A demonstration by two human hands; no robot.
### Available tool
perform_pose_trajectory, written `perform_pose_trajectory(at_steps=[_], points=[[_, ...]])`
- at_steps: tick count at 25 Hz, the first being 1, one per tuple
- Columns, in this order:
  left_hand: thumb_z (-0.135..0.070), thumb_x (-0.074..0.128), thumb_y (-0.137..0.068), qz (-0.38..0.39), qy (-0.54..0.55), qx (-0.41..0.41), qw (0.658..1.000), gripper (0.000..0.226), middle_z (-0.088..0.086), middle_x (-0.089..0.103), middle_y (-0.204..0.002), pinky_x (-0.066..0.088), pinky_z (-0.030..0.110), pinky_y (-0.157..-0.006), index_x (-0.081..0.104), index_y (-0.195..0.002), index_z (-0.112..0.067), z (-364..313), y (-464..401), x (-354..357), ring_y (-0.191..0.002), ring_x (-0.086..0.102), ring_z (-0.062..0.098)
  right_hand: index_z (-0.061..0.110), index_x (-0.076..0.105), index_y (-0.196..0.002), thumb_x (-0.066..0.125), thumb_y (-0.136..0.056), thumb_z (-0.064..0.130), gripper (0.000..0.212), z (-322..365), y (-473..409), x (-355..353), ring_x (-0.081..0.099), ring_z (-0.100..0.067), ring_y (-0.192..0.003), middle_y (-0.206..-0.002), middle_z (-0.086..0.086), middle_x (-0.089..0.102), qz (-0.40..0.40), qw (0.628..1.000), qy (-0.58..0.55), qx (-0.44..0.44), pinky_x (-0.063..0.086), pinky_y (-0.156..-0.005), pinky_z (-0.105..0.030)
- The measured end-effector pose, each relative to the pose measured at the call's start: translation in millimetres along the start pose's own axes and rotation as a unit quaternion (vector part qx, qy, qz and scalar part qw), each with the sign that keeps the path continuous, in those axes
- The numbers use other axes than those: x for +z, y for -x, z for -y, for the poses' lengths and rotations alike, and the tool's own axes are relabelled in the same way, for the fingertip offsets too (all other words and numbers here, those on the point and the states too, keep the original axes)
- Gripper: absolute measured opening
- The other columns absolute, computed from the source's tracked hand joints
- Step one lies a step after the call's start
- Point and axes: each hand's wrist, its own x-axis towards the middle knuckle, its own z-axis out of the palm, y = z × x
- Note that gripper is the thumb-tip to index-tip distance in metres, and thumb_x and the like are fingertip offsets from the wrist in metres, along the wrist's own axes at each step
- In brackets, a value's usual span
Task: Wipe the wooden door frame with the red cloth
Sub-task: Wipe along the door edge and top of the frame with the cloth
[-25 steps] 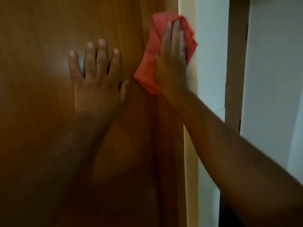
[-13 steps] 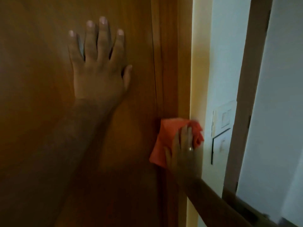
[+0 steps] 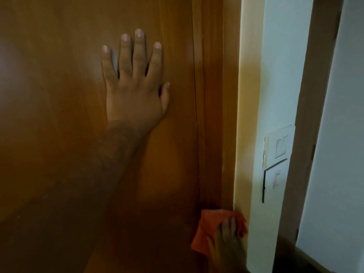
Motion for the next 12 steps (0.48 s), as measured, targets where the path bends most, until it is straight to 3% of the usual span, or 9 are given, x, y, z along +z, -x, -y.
perform_pose_trajectory(at_steps=[1, 2, 4, 9, 12], points=[[-0.051, 0.033, -0.099, 0.001, -0.001, -0.003, 1.0, 0.072, 0.022, 0.012, -0.166, 0.005, 0.065, -0.118, 0.017, -0.159, -0.015, 1, 0, 0, -0.153, 0.01, 0.04, -0.001, 0.046, -0.121, 0.014, -0.106, 0.037, 0.051, 2, -17, -12, 0.024, -0.051, -0.135, -0.139, -0.028, 0.033, 0.006, 1.0, -0.017, 0.008, 0.057, -0.077, -0.059], [-0.051, 0.033, -0.098, 0.001, -0.005, -0.007, 1.0, 0.072, 0.022, 0.013, -0.166, 0.005, 0.065, -0.118, 0.017, -0.159, -0.015, 1, 1, 1, -0.153, 0.01, 0.04, -0.001, 0.046, -0.121, 0.013, -0.106, 0.037, 0.052, 2, -40, -26, 0.032, -0.05, -0.125, -0.134, -0.026, 0.036, -0.007, 1.0, -0.03, 0.006, 0.058, -0.069, -0.059], [-0.051, 0.033, -0.098, 0.001, -0.011, -0.012, 1.0, 0.072, 0.021, 0.013, -0.166, 0.005, 0.065, -0.118, 0.018, -0.159, -0.015, 0, 4, 3, -0.153, 0.01, 0.039, 0.0, 0.043, -0.129, 0.013, -0.105, 0.04, 0.056, 4, -89, -57, 0.033, -0.046, -0.124, -0.138, -0.026, 0.032, -0.074, 0.996, -0.044, 0.001, 0.055, -0.077, -0.062], [-0.052, 0.034, -0.098, 0.019, -0.014, -0.005, 1.0, 0.073, 0.021, 0.013, -0.166, 0.003, 0.063, -0.119, 0.018, -0.159, -0.015, 0, 1, -1, -0.154, 0.008, 0.038, 0.004, 0.021, -0.15, 0.04, -0.098, 0.033, 0.063, 13, -224, -157, 0.019, -0.046, -0.143, -0.157, -0.022, 0.017, -0.235, 0.968, -0.074, -0.039, 0.041, -0.101, -0.065], [-0.052, 0.035, -0.099, 0.029, -0.031, 0.012, 0.999, 0.074, 0.022, 0.011, -0.166, 0.001, 0.059, -0.121, 0.018, -0.159, -0.014, 2, -2, -4, -0.154, 0.008, 0.037, 0.004, 0.015, -0.155, 0.043, -0.1, 0.034, 0.069, 25, -325, -242, 0.018, -0.044, -0.147, -0.161, -0.024, 0.015, -0.29, 0.957, -0.019, -0.028, 0.03, -0.114, -0.056]])
